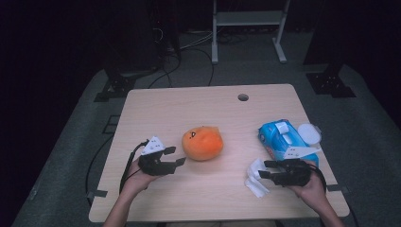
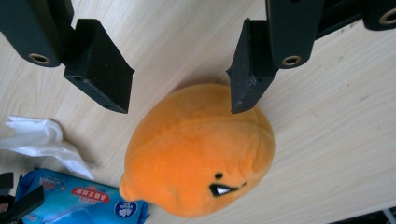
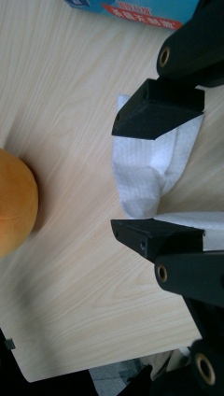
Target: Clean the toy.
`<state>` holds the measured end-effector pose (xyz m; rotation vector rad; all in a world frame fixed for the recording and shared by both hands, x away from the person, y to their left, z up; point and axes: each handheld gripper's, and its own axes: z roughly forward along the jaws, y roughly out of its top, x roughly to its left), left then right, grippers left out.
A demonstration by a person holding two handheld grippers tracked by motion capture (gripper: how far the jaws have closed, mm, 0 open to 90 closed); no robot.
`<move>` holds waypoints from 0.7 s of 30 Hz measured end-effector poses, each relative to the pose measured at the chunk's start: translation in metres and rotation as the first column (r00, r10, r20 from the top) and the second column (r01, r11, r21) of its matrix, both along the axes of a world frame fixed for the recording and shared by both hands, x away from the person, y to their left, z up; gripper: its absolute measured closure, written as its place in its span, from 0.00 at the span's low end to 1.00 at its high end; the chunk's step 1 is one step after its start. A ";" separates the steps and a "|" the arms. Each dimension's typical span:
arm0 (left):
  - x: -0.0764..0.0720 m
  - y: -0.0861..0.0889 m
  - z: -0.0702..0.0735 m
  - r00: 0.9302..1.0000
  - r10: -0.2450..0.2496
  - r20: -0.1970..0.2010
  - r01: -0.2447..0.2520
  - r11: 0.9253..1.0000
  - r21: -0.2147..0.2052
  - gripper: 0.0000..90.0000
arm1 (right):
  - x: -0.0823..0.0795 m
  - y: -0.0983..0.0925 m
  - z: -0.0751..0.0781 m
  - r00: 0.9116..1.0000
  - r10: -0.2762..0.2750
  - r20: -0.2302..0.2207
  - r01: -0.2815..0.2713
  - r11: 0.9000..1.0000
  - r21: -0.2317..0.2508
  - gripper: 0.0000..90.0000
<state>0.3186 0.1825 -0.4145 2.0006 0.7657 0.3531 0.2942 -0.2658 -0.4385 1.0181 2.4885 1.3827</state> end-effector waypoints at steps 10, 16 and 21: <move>-0.005 0.006 -0.015 1.000 0.014 -0.020 -0.013 1.000 0.002 0.42 | 0.000 0.000 -0.001 1.000 0.000 -0.005 0.000 1.000 -0.001 0.51; -0.008 0.009 -0.019 0.999 0.019 -0.029 -0.019 1.000 0.012 0.41 | 0.000 0.000 -0.002 1.000 -0.001 -0.007 0.001 1.000 -0.002 0.51; -0.011 0.010 -0.023 0.999 0.019 -0.036 -0.019 1.000 0.015 0.40 | 0.000 0.000 -0.003 1.000 0.001 -0.008 -0.001 1.000 -0.008 0.51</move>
